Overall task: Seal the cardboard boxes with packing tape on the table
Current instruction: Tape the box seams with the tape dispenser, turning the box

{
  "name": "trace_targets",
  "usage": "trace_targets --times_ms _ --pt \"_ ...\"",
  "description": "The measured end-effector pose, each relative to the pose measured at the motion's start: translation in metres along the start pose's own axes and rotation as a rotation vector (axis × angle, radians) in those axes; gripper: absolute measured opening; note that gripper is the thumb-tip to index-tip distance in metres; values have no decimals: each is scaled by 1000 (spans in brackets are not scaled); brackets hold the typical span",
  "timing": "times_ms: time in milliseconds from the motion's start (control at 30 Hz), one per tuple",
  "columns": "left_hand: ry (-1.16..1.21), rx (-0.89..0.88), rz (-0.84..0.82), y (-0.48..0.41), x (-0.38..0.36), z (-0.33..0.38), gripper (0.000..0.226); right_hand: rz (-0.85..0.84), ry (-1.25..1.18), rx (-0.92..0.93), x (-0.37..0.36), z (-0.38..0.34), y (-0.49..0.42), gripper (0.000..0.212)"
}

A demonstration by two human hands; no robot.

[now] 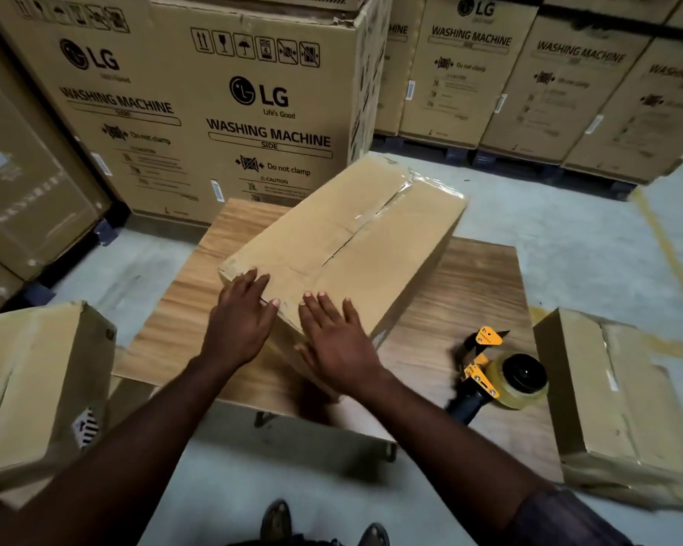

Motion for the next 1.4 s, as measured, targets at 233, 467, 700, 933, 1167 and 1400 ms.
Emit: trace_targets --times_ms 233,467,700,933,1167,1400 --pt "-51 -35 31 63 -19 57 69 55 -284 78 43 90 41 62" --pt "-189 -63 38 54 2 70 62 35 -5 -14 17 40 31 69" --pt "-216 -255 -24 48 -21 80 66 228 33 -92 29 66 56 55" --pt "-215 -210 50 44 -20 100 67 236 -31 -219 37 79 71 60" --pt "-216 -204 74 43 -25 96 61 119 36 -250 25 68 69 64" --pt "-186 -204 104 45 -30 92 60 248 -241 -409 46 118 112 52"
Point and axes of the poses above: each hand's wrist, its own y-axis away from the middle knuckle, its own x-axis out of the back of the hand, z = x × y, the point moved 8 cm from there along -y, towards the middle knuckle, and after that the axes turned 6 degrees about -y, right-handed, at the moved point
